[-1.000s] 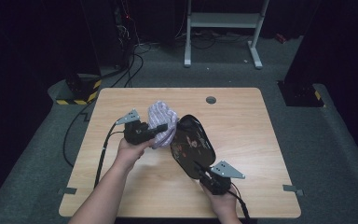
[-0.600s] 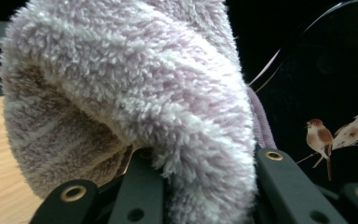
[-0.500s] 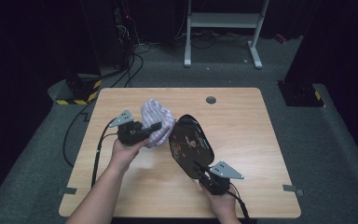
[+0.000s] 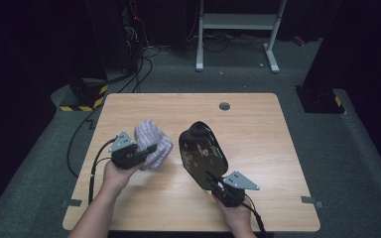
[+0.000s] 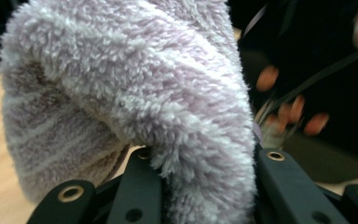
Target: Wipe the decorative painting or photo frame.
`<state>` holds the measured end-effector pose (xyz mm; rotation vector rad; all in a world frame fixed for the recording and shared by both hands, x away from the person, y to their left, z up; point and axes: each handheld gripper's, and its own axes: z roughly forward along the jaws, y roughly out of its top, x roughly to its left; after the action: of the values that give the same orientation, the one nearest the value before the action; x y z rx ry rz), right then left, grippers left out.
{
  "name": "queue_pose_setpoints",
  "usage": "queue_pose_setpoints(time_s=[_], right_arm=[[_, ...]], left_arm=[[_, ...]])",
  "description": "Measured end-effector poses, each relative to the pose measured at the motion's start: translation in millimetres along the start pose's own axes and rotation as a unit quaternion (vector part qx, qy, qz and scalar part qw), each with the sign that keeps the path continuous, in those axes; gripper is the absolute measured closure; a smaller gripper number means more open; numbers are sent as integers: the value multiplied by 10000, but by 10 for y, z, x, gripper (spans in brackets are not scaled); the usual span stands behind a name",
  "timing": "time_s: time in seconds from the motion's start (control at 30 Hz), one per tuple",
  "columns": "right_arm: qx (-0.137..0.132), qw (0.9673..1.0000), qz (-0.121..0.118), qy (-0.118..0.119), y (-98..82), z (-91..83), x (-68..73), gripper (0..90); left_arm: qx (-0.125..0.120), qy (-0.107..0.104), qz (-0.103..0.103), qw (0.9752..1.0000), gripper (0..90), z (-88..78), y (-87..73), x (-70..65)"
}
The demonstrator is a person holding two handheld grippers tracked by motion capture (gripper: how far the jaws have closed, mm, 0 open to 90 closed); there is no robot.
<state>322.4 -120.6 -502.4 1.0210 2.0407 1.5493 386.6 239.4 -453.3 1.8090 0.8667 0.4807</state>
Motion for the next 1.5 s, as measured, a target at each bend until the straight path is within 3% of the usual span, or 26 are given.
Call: queue_pose_setpoints(time_s=[0.17,0.27,0.33,0.47,0.63,0.7,0.8,0.9,0.97,1.1,1.27,1.4,1.5], right_arm=[[21,10000,-6,21,-1,9,-3,779],[35,10000,-16,27,-1,9,-1,760],[26,10000,-11,47,6,4,-1,728],[39,9999,81,113,11,-8,-19,678],[115,9998,88,165,-1,-37,-34,627],[180,9997,44,163,-10,-44,-30,619],[225,9995,82,185,-23,-53,-39,589],[268,9995,93,147,-27,-63,-50,571],[259,9996,88,115,-34,-74,-49,552],[225,9996,91,116,-31,-100,-57,531],[253,9996,99,91,-34,-118,-66,514],[264,9995,130,120,-37,-126,-66,506],[254,9995,123,133,-39,-140,-69,521]], left_arm=[[441,381,114,9982,713,-87,-263,12],[455,341,-135,9983,713,-132,-366,52],[603,401,-99,9973,712,-136,-399,59],[1013,661,92,9926,704,-92,-509,83],[1193,746,-53,9900,696,-63,-568,145],[1365,782,-39,9875,688,-29,-607,164],[1534,722,-199,9853,655,16,-658,200],[1486,678,-357,9859,595,7,-664,238],[1396,717,-439,9866,507,-21,-648,255],[997,786,-558,9903,389,-121,-578,260],[753,1073,-399,9906,310,-199,-478,192],[461,1323,-225,9899,309,-269,-397,116],[268,1399,-122,9897,312,-316,-330,57]])
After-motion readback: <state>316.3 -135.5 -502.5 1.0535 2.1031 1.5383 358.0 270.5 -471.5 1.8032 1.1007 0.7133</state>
